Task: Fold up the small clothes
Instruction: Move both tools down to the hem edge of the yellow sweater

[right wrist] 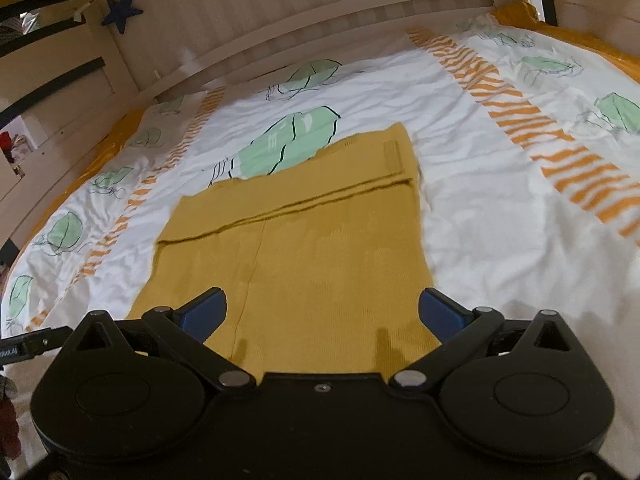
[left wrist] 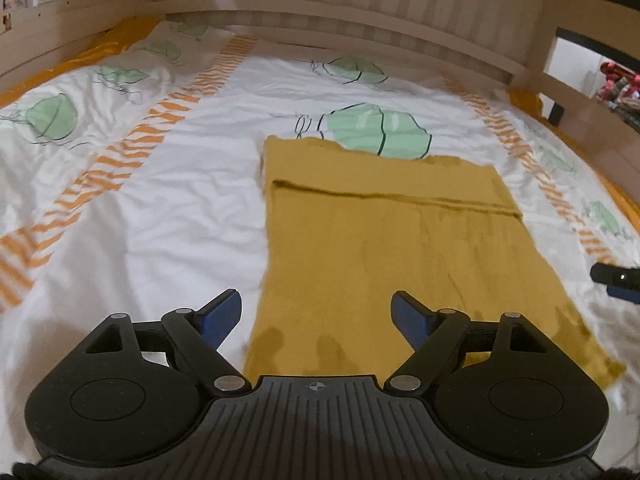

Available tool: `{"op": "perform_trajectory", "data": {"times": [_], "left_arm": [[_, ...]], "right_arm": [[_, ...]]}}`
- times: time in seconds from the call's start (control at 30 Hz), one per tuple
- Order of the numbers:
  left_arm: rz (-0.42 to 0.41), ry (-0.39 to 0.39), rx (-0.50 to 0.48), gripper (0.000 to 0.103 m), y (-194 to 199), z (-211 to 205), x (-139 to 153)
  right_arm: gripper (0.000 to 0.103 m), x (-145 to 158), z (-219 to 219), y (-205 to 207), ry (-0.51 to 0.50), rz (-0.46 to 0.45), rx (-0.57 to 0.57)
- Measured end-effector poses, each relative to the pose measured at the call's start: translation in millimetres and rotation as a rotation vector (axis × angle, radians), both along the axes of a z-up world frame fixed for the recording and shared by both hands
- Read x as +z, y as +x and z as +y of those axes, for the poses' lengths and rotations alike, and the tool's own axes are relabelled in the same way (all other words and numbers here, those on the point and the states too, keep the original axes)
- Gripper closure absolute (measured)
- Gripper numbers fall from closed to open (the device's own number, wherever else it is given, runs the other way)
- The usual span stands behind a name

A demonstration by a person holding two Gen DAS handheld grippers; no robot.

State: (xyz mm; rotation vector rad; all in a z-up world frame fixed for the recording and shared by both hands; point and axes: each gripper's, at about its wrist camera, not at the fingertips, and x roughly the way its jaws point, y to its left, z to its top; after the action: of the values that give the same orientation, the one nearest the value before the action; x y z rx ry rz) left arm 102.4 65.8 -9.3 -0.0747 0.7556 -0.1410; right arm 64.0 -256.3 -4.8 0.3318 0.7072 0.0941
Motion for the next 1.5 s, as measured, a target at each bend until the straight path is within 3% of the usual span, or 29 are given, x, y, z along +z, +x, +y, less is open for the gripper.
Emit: {"op": "perform_trajectory", "data": {"times": [0.37,0.6,0.73,1.0,1.23,1.5], "left_arm": [[-0.016,0.057,0.002,0.021,-42.7,0.3,-7.1],[0.001,0.083,0.005,0.021,-51.4,-0.4,-19.4],[0.020,0.082,0.026,0.021,-47.6,3.0,-28.0],[0.146,0.060,0.048,0.021,-35.8,15.5,-56.6],[0.168,0.109,0.007,0.021,-32.1,10.2,-71.0],[0.193,0.074,-0.007,0.021,-25.5,11.1,-77.3]], "right_arm": [[0.000,-12.5,-1.3,-49.0,-0.010,0.051,-0.049],[0.001,-10.8,4.5,-67.2,-0.047,0.028,-0.065],[0.001,-10.9,6.5,-69.9,-0.051,0.027,-0.068],[0.001,-13.0,6.0,-71.8,-0.054,0.043,-0.073],[0.001,-11.1,8.0,-67.5,-0.074,0.061,-0.075],[0.001,-12.7,3.4,-56.9,-0.084,0.098,-0.075]]}}
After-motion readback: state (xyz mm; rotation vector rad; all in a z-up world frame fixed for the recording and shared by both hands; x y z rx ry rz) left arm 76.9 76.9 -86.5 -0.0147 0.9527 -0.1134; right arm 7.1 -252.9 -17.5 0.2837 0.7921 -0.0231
